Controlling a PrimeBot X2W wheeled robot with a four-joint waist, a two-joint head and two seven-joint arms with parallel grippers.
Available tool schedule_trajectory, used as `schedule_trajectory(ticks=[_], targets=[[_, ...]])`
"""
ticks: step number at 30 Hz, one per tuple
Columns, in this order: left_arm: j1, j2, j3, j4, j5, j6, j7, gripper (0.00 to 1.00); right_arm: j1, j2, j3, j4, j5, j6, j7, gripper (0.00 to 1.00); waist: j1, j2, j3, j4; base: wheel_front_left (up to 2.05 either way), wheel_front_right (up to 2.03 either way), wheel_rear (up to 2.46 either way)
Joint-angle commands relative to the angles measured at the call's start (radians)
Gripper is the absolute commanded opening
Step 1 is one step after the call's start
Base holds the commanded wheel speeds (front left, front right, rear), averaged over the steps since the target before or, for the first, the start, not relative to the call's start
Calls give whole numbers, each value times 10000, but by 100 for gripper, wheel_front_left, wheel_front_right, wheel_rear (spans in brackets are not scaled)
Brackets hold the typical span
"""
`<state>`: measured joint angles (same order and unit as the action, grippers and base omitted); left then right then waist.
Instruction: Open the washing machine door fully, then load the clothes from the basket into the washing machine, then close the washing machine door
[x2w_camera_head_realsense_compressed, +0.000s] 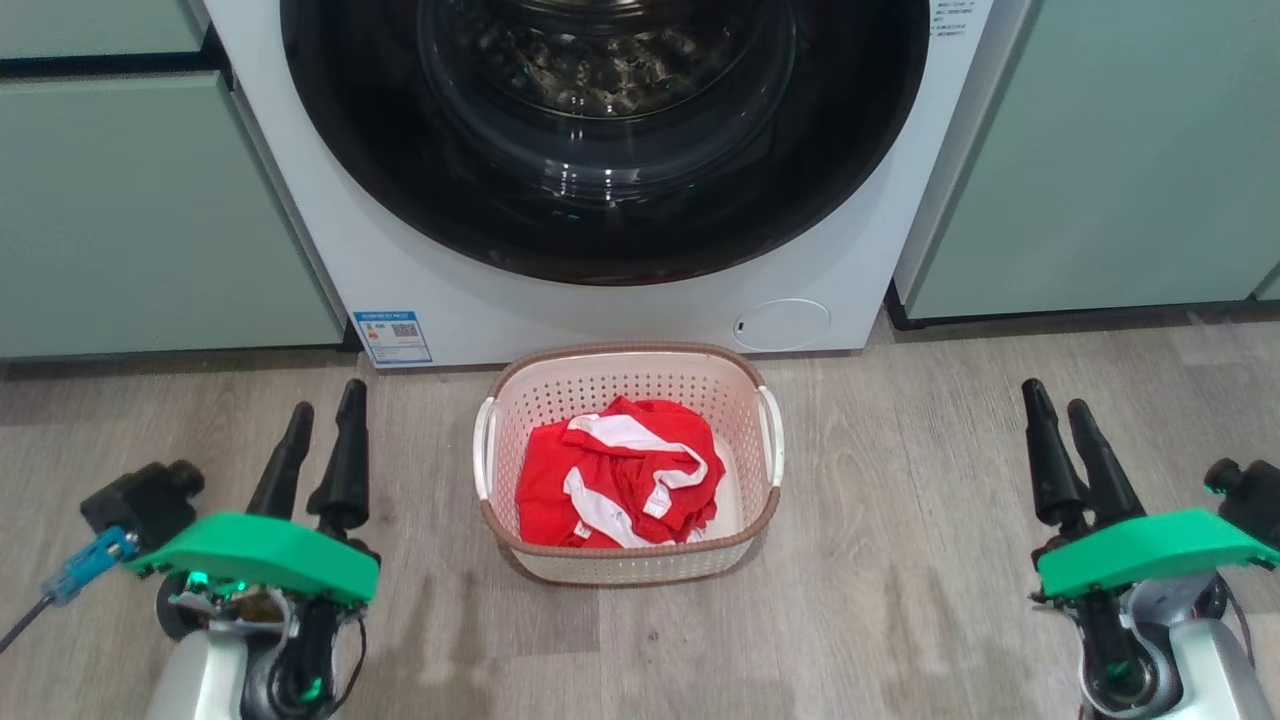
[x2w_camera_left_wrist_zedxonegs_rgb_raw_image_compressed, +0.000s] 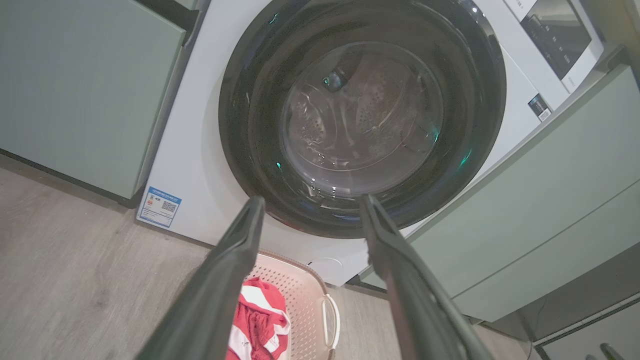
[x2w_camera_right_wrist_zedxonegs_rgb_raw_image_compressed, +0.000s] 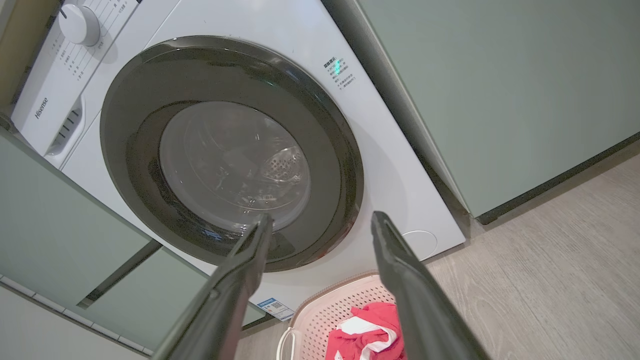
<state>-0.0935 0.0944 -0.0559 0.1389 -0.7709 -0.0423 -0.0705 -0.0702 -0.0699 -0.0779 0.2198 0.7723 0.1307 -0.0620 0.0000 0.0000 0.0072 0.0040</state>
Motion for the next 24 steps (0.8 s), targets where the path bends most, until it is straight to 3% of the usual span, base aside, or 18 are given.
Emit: schedule_trajectory(ticks=[1, 24], targets=[[-288, 233, 106, -461, 362, 89, -145, 100, -249, -61, 117, -303, -381, 0, -132, 100, 0, 0, -15, 0, 0, 0, 0], [-257, 559, -350, -85, 2912, 626, -828, 100, -247, -67, 301, -281, -3577, 0, -465, 100, 0, 0, -116, 114, 0, 0, 0]])
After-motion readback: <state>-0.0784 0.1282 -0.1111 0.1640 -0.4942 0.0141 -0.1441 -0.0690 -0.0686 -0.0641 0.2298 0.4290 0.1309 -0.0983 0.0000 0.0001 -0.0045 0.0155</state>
